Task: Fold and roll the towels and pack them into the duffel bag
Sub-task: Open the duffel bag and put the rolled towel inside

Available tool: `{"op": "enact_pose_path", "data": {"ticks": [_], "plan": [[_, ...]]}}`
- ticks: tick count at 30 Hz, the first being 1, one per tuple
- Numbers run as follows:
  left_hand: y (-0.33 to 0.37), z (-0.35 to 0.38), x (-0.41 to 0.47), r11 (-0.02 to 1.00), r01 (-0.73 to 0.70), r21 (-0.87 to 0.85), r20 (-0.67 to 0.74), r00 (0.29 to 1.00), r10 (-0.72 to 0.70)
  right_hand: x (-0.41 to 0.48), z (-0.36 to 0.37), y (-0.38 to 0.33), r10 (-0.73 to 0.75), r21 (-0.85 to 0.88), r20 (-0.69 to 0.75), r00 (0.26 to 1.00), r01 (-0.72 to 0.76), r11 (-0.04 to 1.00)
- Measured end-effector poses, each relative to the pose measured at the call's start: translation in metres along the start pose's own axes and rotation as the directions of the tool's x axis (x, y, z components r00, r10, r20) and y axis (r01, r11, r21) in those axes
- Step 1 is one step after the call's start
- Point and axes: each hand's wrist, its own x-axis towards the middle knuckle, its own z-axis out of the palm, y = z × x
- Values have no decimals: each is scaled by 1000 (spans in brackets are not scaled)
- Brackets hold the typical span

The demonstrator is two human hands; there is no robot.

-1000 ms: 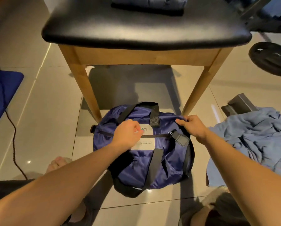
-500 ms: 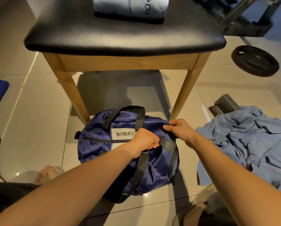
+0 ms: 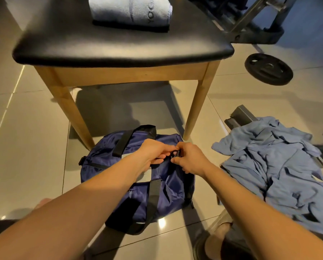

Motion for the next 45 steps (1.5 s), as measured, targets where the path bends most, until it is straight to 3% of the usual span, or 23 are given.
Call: {"op": "enact_pose_path", "data": {"ticks": [3,5,9,13,16,21,24,28,34,38,41,45], "plan": [[-5,-1,-3,999,-41,-26,46,998,42,-5,-8,4,100,340,33,994,-105,934],[-12,-1,-3,984,-153,90,53,987,149,-9,-14,7,118,470,70,991,-137,872],[-21,5,-1,840,-402,365,132,915,381,-12,-21,16,149,586,136,979,-201,785],[-24,12,8,799,-418,433,94,902,421,-13,-24,18,193,651,150,970,-244,719],[-26,18,17,827,-363,430,41,922,384,-13,-20,14,208,607,93,974,-221,763],[-29,27,24,857,-305,414,147,952,268,-8,-16,18,192,557,42,980,-183,810],[-27,27,23,809,-337,482,216,940,263,-6,-20,20,198,568,37,979,-184,802],[-35,27,23,663,-448,600,282,894,349,-4,-22,20,164,586,61,985,-168,793],[-36,27,21,692,-414,592,262,910,321,-4,-27,25,157,581,84,984,-176,795],[-27,24,20,679,-392,621,268,920,285,-2,-36,34,168,456,48,985,-171,873],[-18,-7,21,609,-344,714,270,939,213,2,-46,46,187,378,-32,982,-161,912],[-16,-75,22,535,-122,836,50,988,147,18,-53,63,188,221,-192,963,-144,964]]}}
